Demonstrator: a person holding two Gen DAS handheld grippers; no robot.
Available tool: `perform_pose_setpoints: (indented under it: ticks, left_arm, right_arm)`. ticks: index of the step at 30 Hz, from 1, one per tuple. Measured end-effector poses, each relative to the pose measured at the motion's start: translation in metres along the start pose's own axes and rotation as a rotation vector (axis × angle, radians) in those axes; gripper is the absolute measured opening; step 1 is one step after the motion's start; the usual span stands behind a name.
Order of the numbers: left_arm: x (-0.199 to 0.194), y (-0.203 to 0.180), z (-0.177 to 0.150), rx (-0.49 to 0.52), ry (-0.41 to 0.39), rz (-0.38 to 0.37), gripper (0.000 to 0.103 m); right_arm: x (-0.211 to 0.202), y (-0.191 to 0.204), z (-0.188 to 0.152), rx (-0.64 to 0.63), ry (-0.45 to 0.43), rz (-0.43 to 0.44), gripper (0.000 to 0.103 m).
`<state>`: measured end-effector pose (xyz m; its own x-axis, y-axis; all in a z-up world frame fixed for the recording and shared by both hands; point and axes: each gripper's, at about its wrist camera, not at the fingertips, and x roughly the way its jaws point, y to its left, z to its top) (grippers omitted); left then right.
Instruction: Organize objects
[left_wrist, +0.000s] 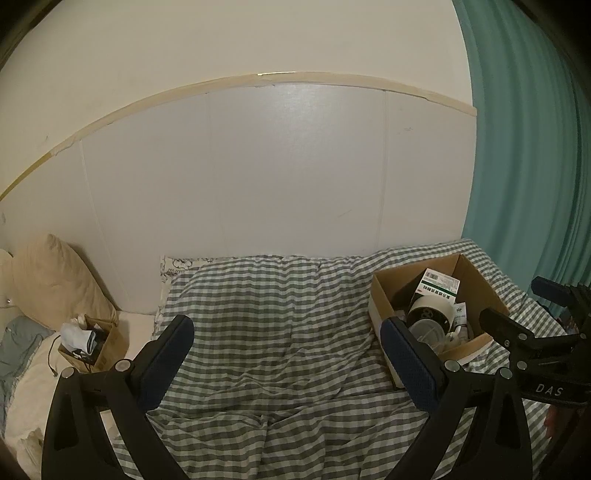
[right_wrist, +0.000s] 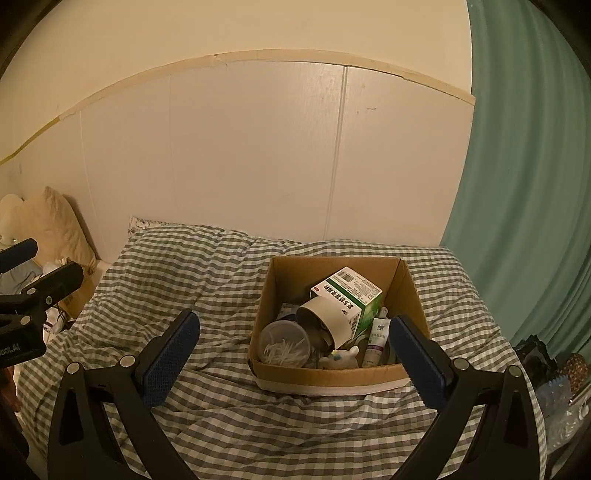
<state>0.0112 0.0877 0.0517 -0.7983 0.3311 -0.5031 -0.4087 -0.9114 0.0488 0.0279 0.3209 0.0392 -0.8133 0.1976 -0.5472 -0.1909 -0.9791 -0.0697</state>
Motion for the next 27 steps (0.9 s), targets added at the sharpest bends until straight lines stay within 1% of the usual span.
perform_pose_setpoints:
  ticks: [6, 11, 27]
  left_arm:
    - [0.0014, 0.002, -0.001, -0.001, 0.007, -0.006, 0.103]
    - [-0.0007, 0.0031, -0.001, -0.008, -0.011, -0.001, 0.103]
    - [0.0003, 0.0012, -0.0039, 0.005, -0.005, 0.004, 0.103]
  right_arm:
    - [0.002, 0.0004, -0.0007, -0.003, 0.009, -0.003, 0.103]
    - [0.0025, 0.0016, -0.0014, -0.009, 0.013, -0.003, 0.103]
    - [0.0054, 0.0018, -0.0032, -0.019, 0.016, -0.005, 0.103]
